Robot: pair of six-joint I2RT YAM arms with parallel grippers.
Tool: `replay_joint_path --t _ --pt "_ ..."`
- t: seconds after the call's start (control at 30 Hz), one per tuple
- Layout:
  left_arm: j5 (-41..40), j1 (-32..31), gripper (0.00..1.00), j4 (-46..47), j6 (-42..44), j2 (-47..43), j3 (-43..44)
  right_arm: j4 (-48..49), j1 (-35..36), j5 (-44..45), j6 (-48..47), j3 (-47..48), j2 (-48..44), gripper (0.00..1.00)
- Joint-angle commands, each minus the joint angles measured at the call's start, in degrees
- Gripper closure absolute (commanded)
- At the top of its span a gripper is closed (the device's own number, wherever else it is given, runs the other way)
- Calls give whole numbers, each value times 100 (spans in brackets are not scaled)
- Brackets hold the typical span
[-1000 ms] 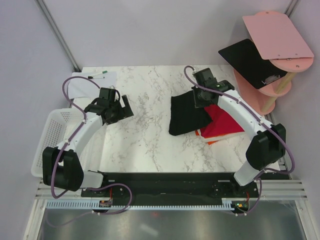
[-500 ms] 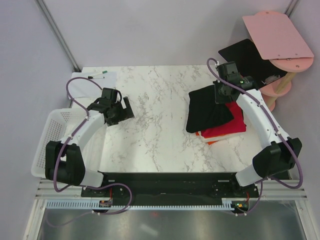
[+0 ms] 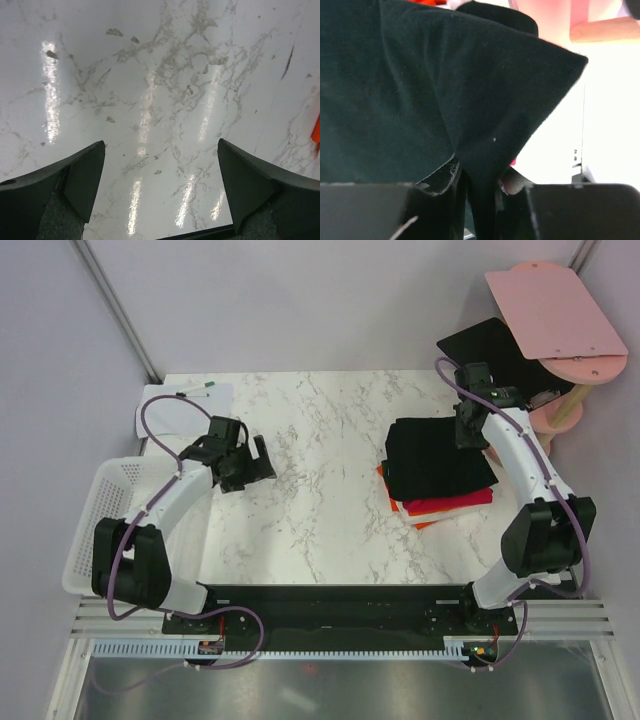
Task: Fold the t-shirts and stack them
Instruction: Put the neatly folded tshirt into the corner of the board with the right arm
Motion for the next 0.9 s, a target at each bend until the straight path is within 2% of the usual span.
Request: replay_joint_path --t 0.0,0.07,0.1,0.17,0.2,0.23,0.3,0.43,0.53,0.6,0.87 --pt "447 -534 0 436 190 -74 41 111 -9 745 -67 -118 249 68" --pt "482 -911 0 629 67 -22 84 217 0 1111 -58 -223 337 56" --pt "491 -1044 0 682 32 74 111 296 0 1306 12 -241 381 44" --pt "456 -1404 0 753 -91 206 268 253 0 1648 109 -23 513 28" --pt "473 -1527 0 805 -126 294 330 192 -9 1798 205 65 522 14" --pt "465 -1755 0 840 -187 434 383 191 -9 1887 232 127 453 8" --pt "569 -1967 0 1060 -258 593 550 348 0 1871 206 189 277 2" --pt "1262 -2336 1 1990 -767 927 612 911 0 1143 118 -144 -610 2" --pt "1343 -2591 4 2694 -1057 1147 708 1298 0 335 109 -531 -1085 2" --pt "1440 -2714 6 3045 -1163 1428 840 1535 0 -96 144 -847 -1226 2" --pt "1563 -3251 7 3784 -1594 2360 1517 1694 0 -862 294 -1427 -1069 2"
